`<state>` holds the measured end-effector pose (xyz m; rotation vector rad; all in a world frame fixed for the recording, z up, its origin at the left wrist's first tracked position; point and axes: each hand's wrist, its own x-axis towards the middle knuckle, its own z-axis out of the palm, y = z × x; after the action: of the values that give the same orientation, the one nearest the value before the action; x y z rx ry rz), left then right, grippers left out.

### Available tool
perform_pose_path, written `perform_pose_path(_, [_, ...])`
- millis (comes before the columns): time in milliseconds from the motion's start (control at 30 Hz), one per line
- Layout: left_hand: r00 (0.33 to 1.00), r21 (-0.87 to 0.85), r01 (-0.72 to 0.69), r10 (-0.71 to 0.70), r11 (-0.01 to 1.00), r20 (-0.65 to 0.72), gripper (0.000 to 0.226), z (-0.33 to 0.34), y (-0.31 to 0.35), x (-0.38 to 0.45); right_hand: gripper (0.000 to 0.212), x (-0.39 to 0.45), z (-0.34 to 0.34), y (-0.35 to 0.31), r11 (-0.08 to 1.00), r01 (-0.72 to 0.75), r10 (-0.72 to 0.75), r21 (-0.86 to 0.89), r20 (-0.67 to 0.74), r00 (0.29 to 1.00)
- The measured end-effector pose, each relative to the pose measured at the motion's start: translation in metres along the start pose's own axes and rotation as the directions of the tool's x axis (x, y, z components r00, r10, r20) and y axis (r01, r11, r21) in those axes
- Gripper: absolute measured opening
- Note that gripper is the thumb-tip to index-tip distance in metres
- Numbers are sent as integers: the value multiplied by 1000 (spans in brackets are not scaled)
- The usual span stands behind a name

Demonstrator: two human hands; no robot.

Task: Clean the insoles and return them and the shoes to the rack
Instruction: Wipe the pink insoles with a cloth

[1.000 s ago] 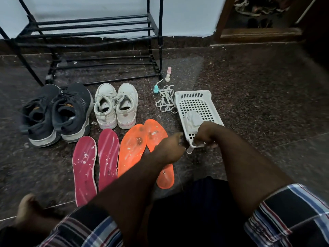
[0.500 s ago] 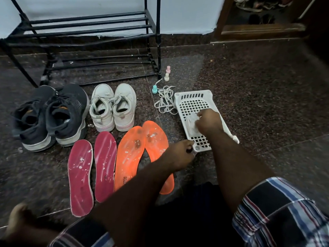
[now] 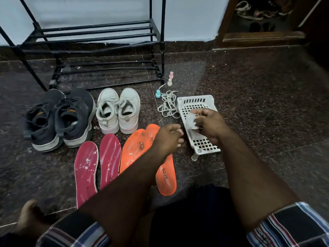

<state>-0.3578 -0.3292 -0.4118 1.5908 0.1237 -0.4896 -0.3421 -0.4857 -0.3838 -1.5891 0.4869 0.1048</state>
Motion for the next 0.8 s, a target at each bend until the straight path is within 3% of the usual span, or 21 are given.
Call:
perform_pose_path(100, [998, -184, 32, -40, 982, -39, 7, -12, 9, -5, 32, -13, 16, -7, 1000, -10, 9, 11, 135, 991])
perform_pose_path(267, [994, -202, 44, -63, 978, -90, 7, -43, 17, -19, 19, -27, 44, -13, 994, -94, 69, 63, 317, 946])
perform_pose_path(367, [991, -123, 3, -19, 992, -132, 8, -67, 23, -34, 6, -37, 66, -13, 991, -100, 53, 92, 418, 907])
perform_pose_path(433, [990, -19, -19, 16, 1000, -140, 8, -94, 28, -44, 17, -41, 88, -10, 991, -76, 26, 113, 387, 922])
perform_pose_path(500, [984, 217, -56, 91, 974, -155, 11, -134, 28, -51, 23, -42, 114, -2, 992, -64, 25, 107, 333, 943])
perform_pose_path(567, [969, 517, -39, 159, 855, -191, 8, -182, 24, -58, 20, -42, 138, 10, 997, -52, 35, 50, 298, 954])
perform_pose_path(633, [954, 733, 96, 149, 673, -261, 8, -232, 12, -70, 16, -42, 157, 23, 996, 0, 28, -93, 296, 955])
perform_pose_path(700, [946, 826, 217, 96, 520, -309, 14, -270, -8, -82, 15, -40, 170, 33, 969, 98, -26, -226, 300, 954])
perform_pose_path(800, [954, 856, 278, -24, 436, -298, 18, -294, -42, -90, 11, -37, 185, 45, 916, 227, -122, -332, 307, 944])
